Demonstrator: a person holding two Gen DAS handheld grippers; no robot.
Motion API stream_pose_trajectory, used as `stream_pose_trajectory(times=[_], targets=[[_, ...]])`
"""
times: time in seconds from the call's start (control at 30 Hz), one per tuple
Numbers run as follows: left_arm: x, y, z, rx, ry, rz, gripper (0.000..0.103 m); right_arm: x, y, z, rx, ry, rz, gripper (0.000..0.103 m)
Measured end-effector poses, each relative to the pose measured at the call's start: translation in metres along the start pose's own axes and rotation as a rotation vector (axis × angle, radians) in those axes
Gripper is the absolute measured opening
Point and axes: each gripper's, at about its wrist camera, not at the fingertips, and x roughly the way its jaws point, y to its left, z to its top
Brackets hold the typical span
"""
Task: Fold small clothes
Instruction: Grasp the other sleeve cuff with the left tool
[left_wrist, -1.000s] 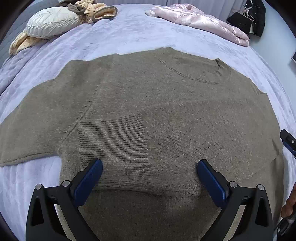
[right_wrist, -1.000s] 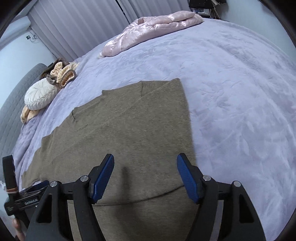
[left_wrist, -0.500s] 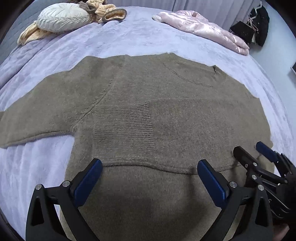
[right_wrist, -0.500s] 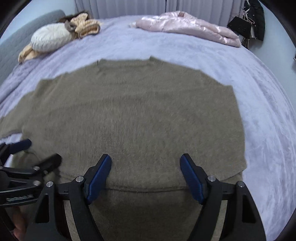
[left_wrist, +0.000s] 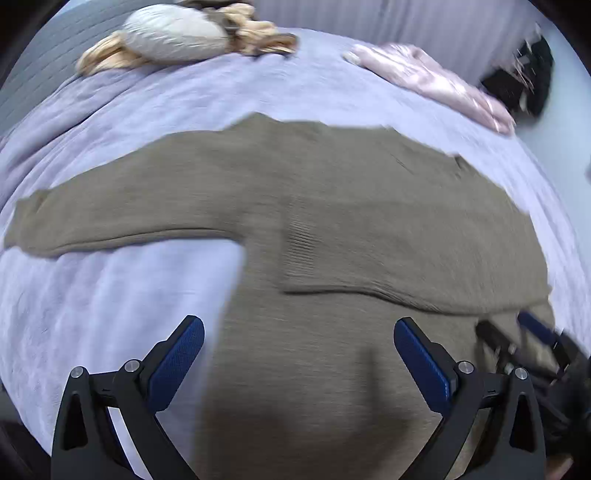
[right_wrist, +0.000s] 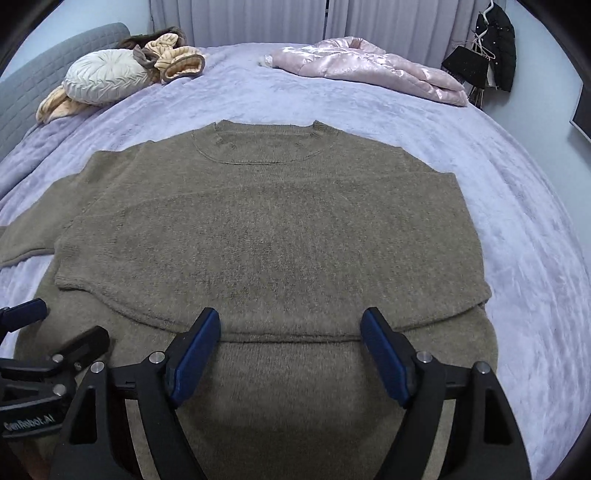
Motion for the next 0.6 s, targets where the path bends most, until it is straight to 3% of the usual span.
stream_pose_trajectory(times=[0.17,0.27,0.4,0.43,0.6], targets=[[-0.011,0.092,0.021,-0.214,-0.067,0.052,0.103,0.003,0.011,-0.012,-0.030,0.020,0.007,0.082],[0.001,0.161,0.031,-0.392,-0.052,0.069,0.103,0.004,0.015,-0.015,-0.033,0.009,0.012,0.082],[0.016,0.242,0.023,-0.616,-0.051,0.041,0.103,0.014,0.021,-0.023,-0.055,-0.007,-0.014,0.091],[0.019,0.255,0.019,-0.654,-0.063,0.005,0.103,0.014,0.022,-0.024,-0.058,-0.015,-0.018,0.092],[0.025,0.296,0.023,-0.741,-0.137,-0.088,0.103,0.016,0.020,-0.025,-0.057,-0.023,-0.013,0.093]])
